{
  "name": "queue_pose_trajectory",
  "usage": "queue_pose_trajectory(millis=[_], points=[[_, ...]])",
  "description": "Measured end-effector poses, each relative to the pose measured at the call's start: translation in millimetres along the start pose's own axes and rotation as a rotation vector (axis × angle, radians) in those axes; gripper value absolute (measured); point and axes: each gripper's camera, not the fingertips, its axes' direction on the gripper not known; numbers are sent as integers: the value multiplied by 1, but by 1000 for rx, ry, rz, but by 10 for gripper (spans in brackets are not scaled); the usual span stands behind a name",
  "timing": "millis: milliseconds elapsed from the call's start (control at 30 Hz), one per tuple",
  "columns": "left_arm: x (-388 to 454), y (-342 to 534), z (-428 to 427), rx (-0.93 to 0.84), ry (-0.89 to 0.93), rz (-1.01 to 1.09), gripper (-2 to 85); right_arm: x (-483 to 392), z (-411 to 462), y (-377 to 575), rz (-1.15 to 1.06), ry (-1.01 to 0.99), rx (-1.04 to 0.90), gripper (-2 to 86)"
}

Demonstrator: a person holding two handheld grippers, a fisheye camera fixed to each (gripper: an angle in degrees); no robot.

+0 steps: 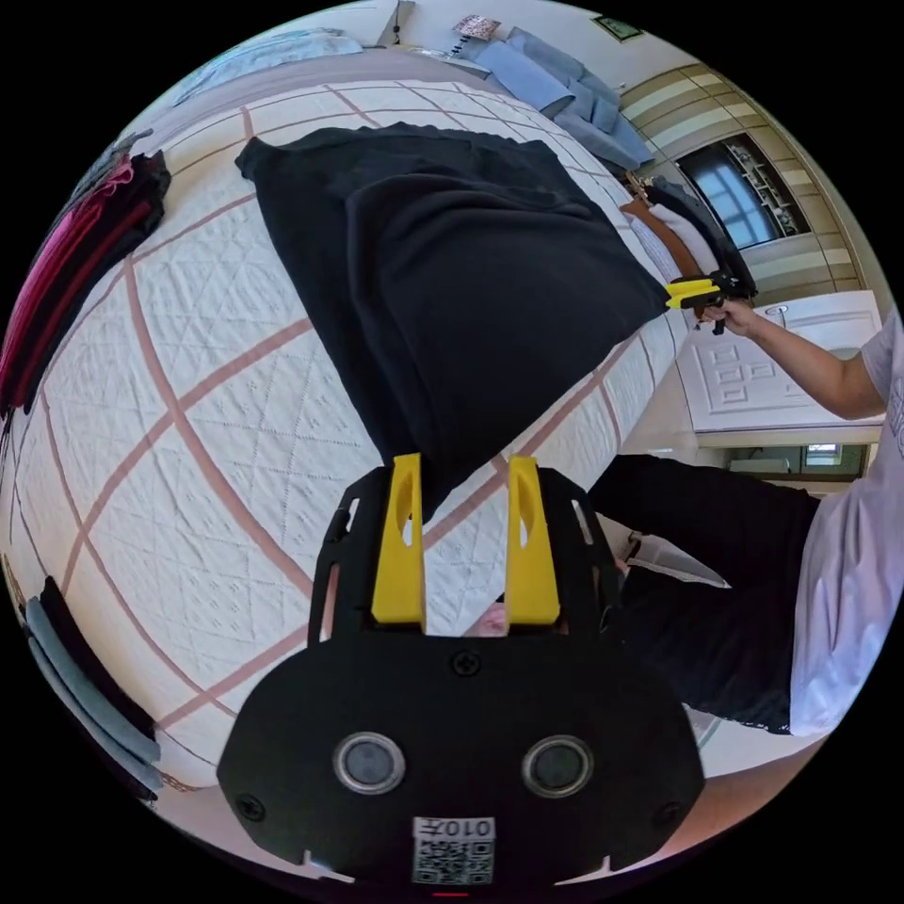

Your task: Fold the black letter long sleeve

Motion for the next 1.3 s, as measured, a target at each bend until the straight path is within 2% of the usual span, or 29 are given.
queue_pose_trajectory(millis=[200, 333, 500, 633, 867, 1000, 1133, 1200, 1300], points=[[5, -15, -13, -91, -8, 142, 42, -20, -3, -2, -96, 60, -47, 38], [-11, -7, -33, -119, 141, 169, 20, -21, -26, 11, -171, 19, -85, 35], [-34, 6, -66, -63, 289, 154, 11, -12, -52, 42, -206, -27, -74, 32], [-38, 13, -57, -154, 365, 220, 10, -5, -35, 48, -213, -30, -144, 31], [-36, 30, -22, -154, 274, 160, 14, -3, 30, 48, -198, 28, -218, 26], [-35, 35, -38, -115, 271, 124, 21, 2, 19, 60, -96, 43, -213, 22], [-41, 55, -71, -89, 253, 47, 26, -8, -14, 79, -7, 133, -119, 18], [-40, 60, -87, -53, 230, 17, 26, -34, -46, 70, -13, 184, 42, 16], [-23, 37, -116, 97, 156, 46, 30, -63, -64, 35, -49, 167, 224, 20]])
